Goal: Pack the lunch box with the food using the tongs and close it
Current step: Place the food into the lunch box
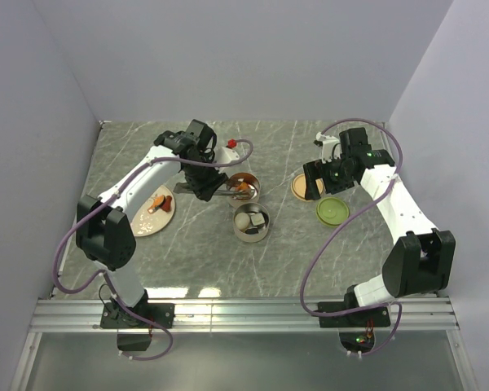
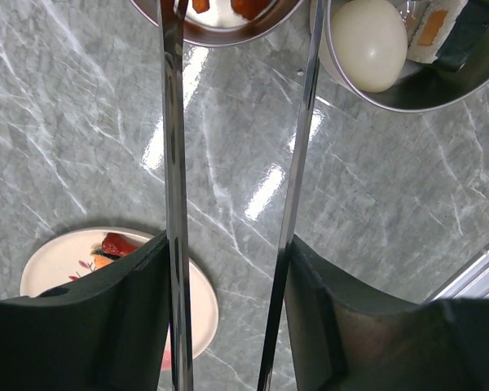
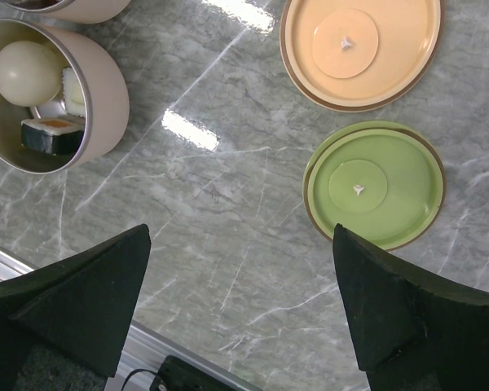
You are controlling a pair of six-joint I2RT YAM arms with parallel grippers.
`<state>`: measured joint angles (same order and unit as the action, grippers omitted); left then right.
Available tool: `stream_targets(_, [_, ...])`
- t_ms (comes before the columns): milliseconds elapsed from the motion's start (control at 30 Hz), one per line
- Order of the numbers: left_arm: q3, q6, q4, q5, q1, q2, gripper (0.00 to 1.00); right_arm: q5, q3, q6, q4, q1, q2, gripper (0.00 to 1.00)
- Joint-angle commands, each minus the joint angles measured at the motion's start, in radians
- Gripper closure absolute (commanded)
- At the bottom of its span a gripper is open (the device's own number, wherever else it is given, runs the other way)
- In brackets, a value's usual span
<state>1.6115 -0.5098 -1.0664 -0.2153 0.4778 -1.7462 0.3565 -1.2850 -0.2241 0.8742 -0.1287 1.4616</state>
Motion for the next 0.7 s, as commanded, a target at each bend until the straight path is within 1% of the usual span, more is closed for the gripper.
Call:
stream_targets(0, [0.024,0.011,0.005,-0.010,0.007,0.034,0.44,-0.007,-0.043,0.009,-0.030,-0.008,-0.009,0.00])
stream_targets(200, [0.082,0.046,-0.015,-0.024,-0.002,0.095,0.43,-0.007,-0.048,0.006,-0.027,-0.009,-0.006,0.00])
stream_targets(267, [0.079,0.060,-0.023,-0.035,-0.016,0.123,0.43,-0.005,-0.046,0.005,-0.027,-0.009,-0.009,0.00])
stream_targets(300, [0.071,0.077,-0.018,-0.042,-0.036,0.161,0.43,-0.007,-0.045,0.005,-0.029,-0.009,-0.010,0.00])
stream_targets(367, [0.025,0.091,-0.003,-0.048,-0.063,0.206,0.43,-0.007,-0.043,0.002,-0.027,-0.011,-0.012,0.00])
stream_targets(467, [-0.048,0.094,-0.010,-0.058,-0.148,0.286,0.43,-0.004,-0.043,-0.001,-0.024,-0.009,-0.012,0.00])
stream_targets(500, [-0.077,0.085,-0.021,-0.073,-0.213,0.313,0.44,-0.002,-0.043,-0.001,-0.026,-0.009,-0.014,0.00])
stream_targets(567, [-0.102,0.071,-0.055,-0.084,-0.287,0.335,0.44,-0.002,-0.043,-0.001,-0.027,-0.009,-0.017,0.00])
stream_targets(600, [-0.128,0.067,-0.066,-0.082,-0.353,0.355,0.44,-0.001,-0.042,0.000,-0.027,-0.009,-0.018,0.00])
stream_targets(633, [-0.148,0.060,-0.073,-0.076,-0.381,0.367,0.45,0.001,-0.040,0.002,-0.027,-0.011,-0.020,0.00])
stream_targets(667, [-0.171,0.053,-0.078,-0.072,-0.428,0.402,0.45,0.002,-0.039,0.003,-0.029,-0.009,-0.021,0.00])
